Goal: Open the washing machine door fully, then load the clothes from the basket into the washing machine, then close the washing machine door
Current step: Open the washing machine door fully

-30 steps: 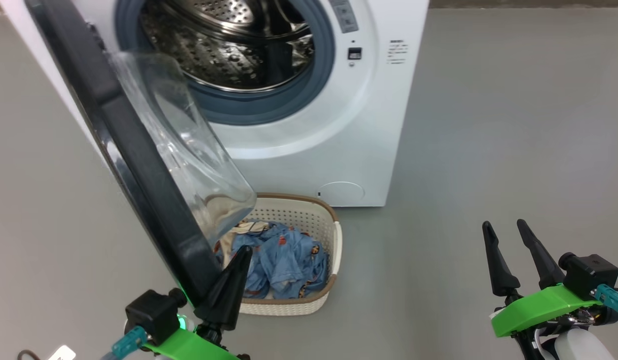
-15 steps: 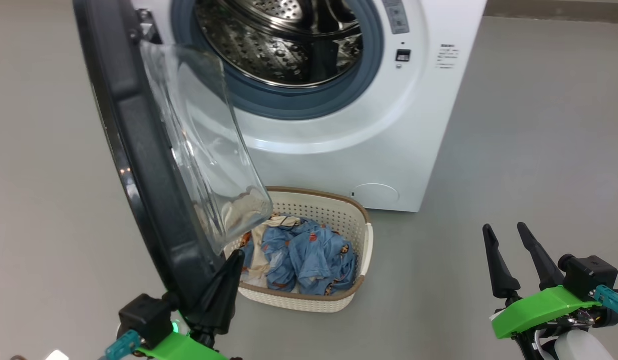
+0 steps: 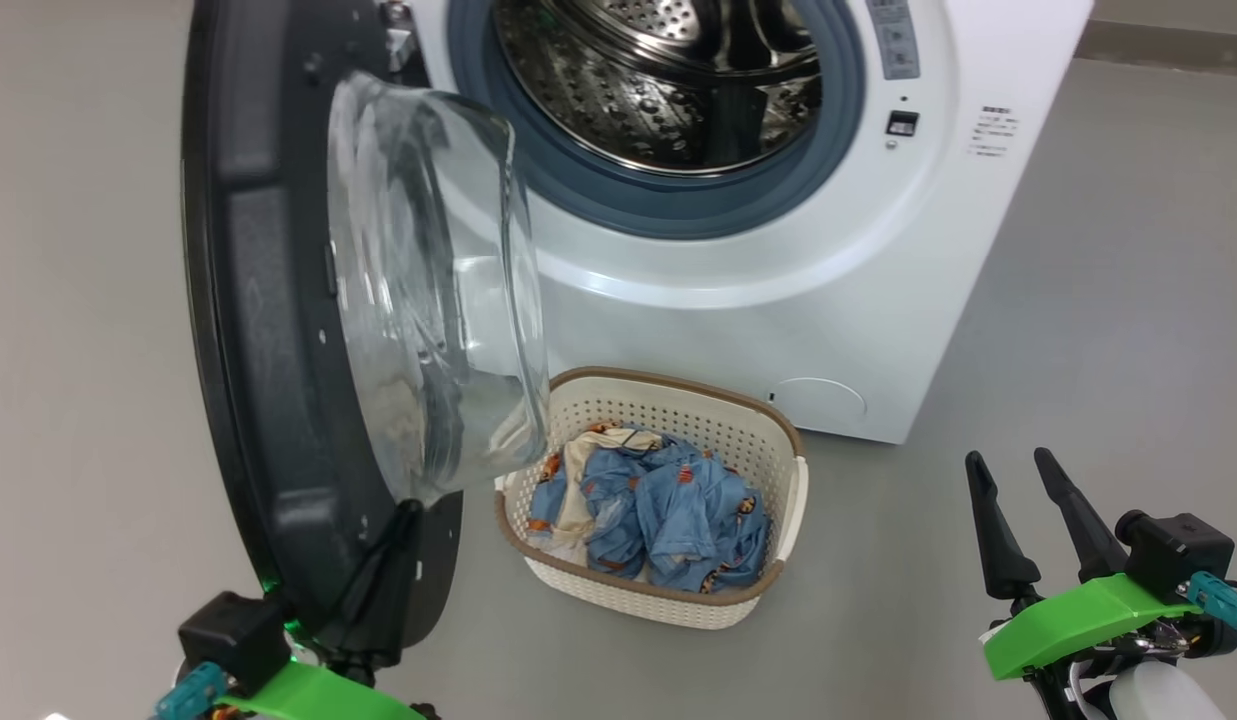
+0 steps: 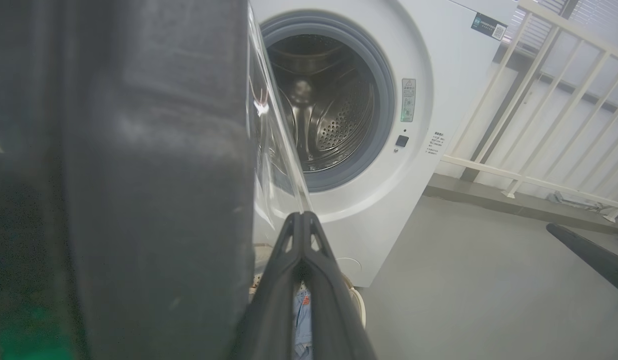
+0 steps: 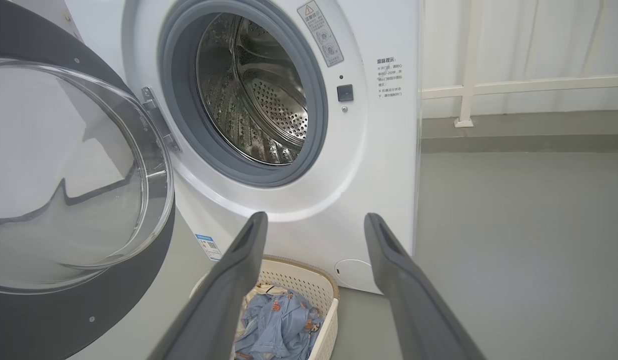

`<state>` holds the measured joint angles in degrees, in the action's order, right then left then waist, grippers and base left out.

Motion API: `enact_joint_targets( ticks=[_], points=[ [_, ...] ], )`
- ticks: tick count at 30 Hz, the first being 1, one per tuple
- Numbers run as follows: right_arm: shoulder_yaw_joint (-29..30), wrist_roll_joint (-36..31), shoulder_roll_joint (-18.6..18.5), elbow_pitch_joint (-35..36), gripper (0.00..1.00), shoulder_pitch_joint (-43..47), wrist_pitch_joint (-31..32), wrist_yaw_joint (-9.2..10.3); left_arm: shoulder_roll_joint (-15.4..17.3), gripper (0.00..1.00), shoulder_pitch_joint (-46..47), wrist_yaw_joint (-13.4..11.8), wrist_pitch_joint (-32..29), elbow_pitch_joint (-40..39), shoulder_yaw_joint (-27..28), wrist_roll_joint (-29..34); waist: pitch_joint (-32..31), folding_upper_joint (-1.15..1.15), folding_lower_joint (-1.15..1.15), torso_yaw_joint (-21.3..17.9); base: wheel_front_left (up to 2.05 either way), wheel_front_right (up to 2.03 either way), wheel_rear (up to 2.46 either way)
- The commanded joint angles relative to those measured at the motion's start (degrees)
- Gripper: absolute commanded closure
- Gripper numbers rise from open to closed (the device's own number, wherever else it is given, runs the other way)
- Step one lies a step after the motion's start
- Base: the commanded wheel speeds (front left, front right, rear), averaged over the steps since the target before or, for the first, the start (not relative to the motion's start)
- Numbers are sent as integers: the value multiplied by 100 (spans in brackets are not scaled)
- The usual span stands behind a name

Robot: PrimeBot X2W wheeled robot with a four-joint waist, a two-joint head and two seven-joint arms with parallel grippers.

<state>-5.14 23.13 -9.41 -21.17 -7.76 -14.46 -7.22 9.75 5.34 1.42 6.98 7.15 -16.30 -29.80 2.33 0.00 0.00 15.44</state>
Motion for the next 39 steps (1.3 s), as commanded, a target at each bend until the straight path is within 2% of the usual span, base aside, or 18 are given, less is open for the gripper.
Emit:
enact_joint_targets(
  ticks=[1,18,27,39],
  points=[
    [-106,-22,-67,111,0,-182,-54,-26,170,100,115,-88,6,-79,318,-61,-23,0,0,112,0,0,0],
    [-125,-39,-35,99,0,-254,-54,-26,631,100,598,-206,-76,566,812,-233,125,0,0,559,0,0,0],
    [-153,-95,-51,91,0,-396,-54,-26,884,100,1002,-134,-59,1099,1121,-454,362,0,0,689,0,0,0],
    [-184,-185,-38,46,0,-553,-54,-26,1423,100,1575,37,54,1884,1456,-583,634,0,0,820,0,0,0]
  ],
)
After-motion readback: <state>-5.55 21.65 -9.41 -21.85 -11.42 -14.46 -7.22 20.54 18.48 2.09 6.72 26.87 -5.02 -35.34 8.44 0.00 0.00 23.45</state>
